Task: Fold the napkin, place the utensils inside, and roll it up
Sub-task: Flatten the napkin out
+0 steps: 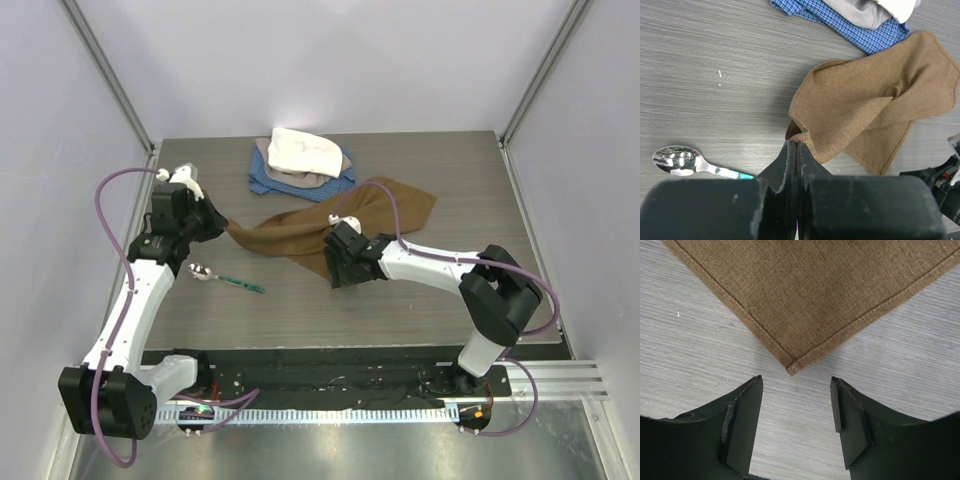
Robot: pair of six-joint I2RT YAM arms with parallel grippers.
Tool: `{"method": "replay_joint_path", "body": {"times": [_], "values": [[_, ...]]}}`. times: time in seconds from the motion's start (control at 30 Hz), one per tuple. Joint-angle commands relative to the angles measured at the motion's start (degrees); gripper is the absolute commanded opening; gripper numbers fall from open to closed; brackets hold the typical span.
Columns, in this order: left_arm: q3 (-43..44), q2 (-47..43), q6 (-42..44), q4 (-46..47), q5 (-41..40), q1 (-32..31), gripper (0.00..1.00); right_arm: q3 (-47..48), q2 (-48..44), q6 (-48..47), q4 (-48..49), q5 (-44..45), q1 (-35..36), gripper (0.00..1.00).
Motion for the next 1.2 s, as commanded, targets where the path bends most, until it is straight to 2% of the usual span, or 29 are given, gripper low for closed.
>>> {"method": "replay_joint_path", "body": {"times": [0.0,0.4,0.6,0.83,0.93,1.0,1.1,1.17], "values": [[0.7,-1.2,0.5,0.6,0.4,0.4,0.00,2.2,1.4,-0.3,2.2,1.4,0.5,0.63],[0.8,-0.5,0.4,0.7,1.4,0.4,0.00,2.7,4.8,0.1,1.5,4.1,0.7,0.58],[0.6,-1.6,0.4,0.8,1.4,0.4,0.00,2.3,7.0,0.7,1.6,1.7,0.7,0.52],[0.5,-1.7,0.6,0.8,-0.1,0.4,0.00,0.1,9.3,0.0,3.7,-0.6,0.6,0.37],[0.5,-1.4,0.6,0.7,0.3,0.4,0.00,0.7,9.7,-1.6,3.8,-1.3,0.6,0.27],[0.5,-1.6,0.6,0.7,0.4,0.4,0.00,1.0,9.0,-2.6,3.4,-0.8,0.5,0.15],[0.5,-1.5,0.6,0.7,0.2,0.4,0.00,1.6,6.6,-3.4,2.8,1.0,0.1,0.02],[0.5,-1.4,0.5,0.9,0.7,0.4,0.00,1.7,4.6,-4.0,2.4,1.5,-0.9,0.01]]}}
